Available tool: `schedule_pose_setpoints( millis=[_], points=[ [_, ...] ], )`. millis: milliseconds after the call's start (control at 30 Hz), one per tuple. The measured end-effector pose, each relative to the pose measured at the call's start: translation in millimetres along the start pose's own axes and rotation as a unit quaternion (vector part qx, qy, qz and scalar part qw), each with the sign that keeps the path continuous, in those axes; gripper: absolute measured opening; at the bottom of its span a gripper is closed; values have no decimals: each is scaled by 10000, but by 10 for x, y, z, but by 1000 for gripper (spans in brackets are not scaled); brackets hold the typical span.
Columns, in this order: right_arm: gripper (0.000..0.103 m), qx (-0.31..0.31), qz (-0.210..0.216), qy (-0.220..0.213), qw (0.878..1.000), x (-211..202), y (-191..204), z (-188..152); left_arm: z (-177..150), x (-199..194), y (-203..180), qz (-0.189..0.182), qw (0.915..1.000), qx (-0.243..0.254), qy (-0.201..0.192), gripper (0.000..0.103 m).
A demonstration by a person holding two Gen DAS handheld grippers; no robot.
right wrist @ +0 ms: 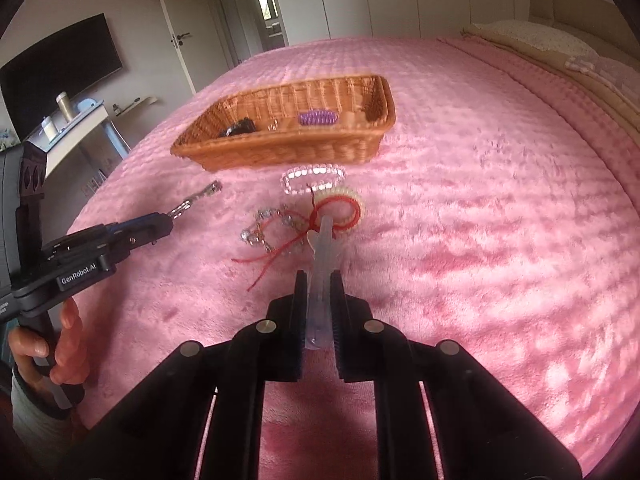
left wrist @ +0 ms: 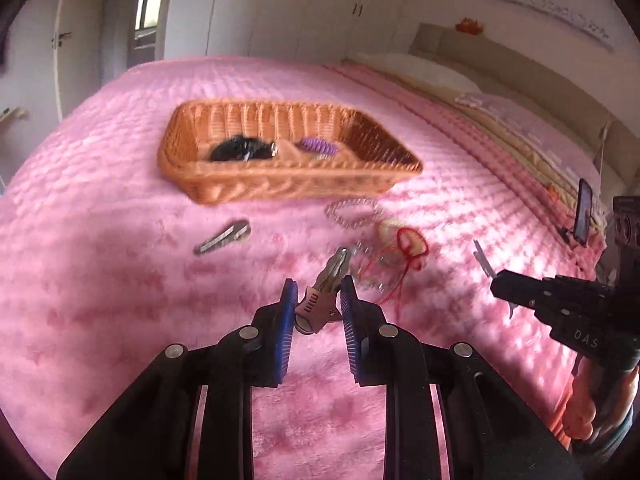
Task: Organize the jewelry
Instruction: 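Carry the keys and clear clip into the basket and open both tools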
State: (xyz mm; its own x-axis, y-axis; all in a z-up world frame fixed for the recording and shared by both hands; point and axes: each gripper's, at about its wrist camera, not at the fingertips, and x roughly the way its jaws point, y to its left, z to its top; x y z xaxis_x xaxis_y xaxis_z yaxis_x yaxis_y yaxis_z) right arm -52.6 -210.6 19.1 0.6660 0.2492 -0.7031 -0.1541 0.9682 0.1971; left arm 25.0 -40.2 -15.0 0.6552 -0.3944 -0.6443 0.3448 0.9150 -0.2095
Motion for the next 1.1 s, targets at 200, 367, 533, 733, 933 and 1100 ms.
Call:
schedule_pose_setpoints(
  millis=[200, 367, 533, 733, 933, 1100],
  points=[
    [10, -296, -130, -756, 9966, -288, 114, 568, 478, -198, -83, -50, 9984, 9, -556, 21],
    [10, -456, -89, -1011, 9938, -97, 171, 1137, 1006, -67, 42, 46, 9958, -239, -888, 21],
    [10, -149, 283, -721, 9969, 484, 63, 1647, 1415, 367, 259, 92, 9951, -496, -855, 21],
    [10, 476, 836, 292, 9949, 1509, -132, 1971, 1580, 974, 490, 147, 9961, -705, -506, 21],
    [10, 456, 535, 400, 9967, 1892, -127, 1925, 1481, 1308, 601, 246, 9971, -682, -251, 21],
    [10, 350, 385, 474, 9975, 1967, -103, 1863, 1439, 1331, 610, 215, 9974, -665, -184, 21]
  ],
)
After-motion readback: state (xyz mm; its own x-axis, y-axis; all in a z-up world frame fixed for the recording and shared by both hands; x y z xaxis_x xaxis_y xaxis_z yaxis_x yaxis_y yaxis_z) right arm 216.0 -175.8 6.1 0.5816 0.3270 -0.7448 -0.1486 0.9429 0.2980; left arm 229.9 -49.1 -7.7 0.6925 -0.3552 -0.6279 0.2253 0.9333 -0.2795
